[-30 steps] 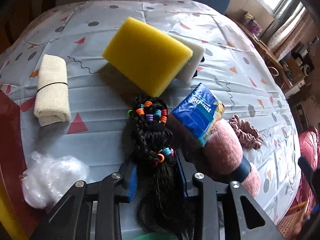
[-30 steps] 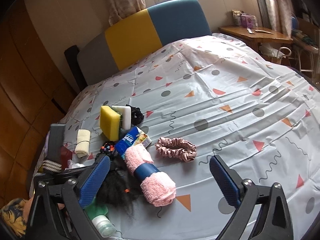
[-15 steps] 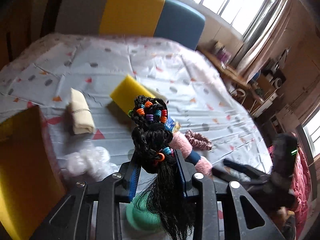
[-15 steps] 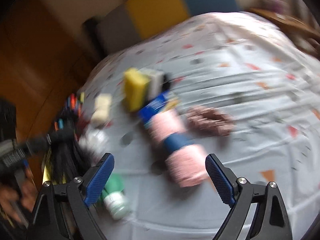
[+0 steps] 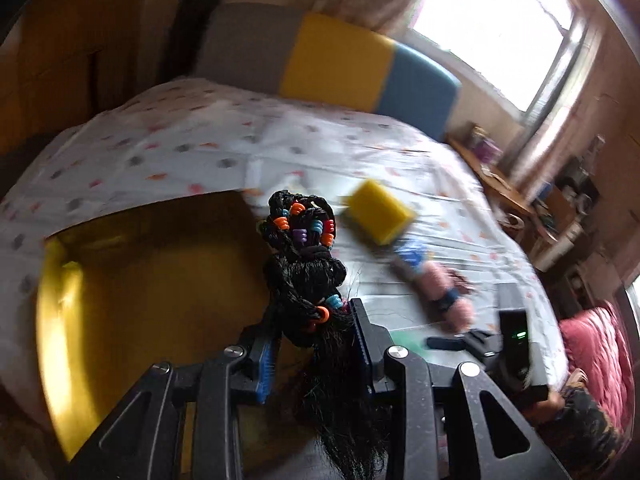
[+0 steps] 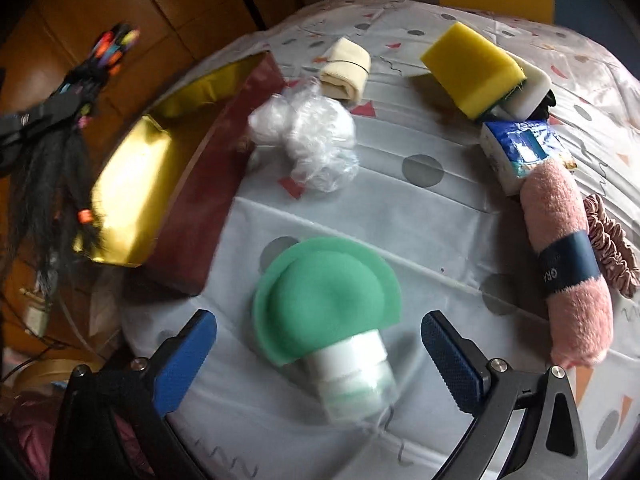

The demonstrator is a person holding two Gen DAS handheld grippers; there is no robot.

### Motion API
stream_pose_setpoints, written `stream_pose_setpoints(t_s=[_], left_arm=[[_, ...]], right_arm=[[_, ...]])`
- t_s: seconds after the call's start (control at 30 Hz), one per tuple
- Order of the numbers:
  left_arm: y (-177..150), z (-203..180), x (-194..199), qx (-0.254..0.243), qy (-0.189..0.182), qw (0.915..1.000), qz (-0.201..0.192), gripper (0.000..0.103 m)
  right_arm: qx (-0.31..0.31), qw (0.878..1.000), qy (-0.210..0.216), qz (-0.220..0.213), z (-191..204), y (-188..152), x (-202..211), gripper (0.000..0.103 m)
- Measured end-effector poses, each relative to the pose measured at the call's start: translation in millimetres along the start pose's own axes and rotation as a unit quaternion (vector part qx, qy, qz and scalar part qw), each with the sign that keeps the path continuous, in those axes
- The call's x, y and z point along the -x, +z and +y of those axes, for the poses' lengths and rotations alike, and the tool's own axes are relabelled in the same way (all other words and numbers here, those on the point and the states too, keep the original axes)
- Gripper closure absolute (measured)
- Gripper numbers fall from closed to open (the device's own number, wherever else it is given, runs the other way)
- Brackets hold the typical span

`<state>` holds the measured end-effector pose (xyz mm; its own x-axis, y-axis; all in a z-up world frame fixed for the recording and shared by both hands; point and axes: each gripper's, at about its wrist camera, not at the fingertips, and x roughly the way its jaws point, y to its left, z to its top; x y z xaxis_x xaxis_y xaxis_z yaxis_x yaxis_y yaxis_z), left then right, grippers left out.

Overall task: Organize soft objects
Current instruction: 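Carry the hair toward the tray with the left tool while the right tool grasps the green-capped bottle, then lower the hair into the gold tray and open the left tool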

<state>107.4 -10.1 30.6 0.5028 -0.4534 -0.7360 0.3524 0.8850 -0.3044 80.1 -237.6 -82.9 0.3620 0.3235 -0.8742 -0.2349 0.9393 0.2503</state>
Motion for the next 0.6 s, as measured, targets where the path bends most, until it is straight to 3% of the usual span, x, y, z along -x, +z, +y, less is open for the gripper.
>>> stream_pose_setpoints(t_s=[0.03,0.07,0.13,0.17,0.33,0.6], left_arm=[[-1.2,13.6,-2.7,0.01,0.016,0.9998,0.006,0.071],[-1.9,26.6,-5.6,0.018,0.034,0.9992,0.013,0.071],[-4.0,49.9,-12.1,0.035,0.067,0.9969,0.021,0.071],[-4.3,57.5,-15.0,0.042,0.075,0.996,0.024,0.071],[-8.7,79.7,-39.3,0.07,0.095,0.9921,0.043,0.071],[1.5,69.1,-68.7,0.084,0.082,0.9916,0.053,0.071]], right_arm=[[-0.003,1.0,0.0,0.002,-0.2,1.2,-5.2,0.009],[0.002,1.0,-0.013,0.001,-0.6,2.0,-5.4,0.025],[0.009,0.999,-0.033,-0.008,-0.1,3.7,-2.5,0.034],[0.002,0.999,-0.037,-0.009,-3.4,3.9,-2.4,0.044],[-0.007,0.999,-0.034,-0.01,-11.2,3.3,0.6,0.045],[-0.002,0.999,-0.034,-0.012,-8.5,3.7,-1.5,0.044]])
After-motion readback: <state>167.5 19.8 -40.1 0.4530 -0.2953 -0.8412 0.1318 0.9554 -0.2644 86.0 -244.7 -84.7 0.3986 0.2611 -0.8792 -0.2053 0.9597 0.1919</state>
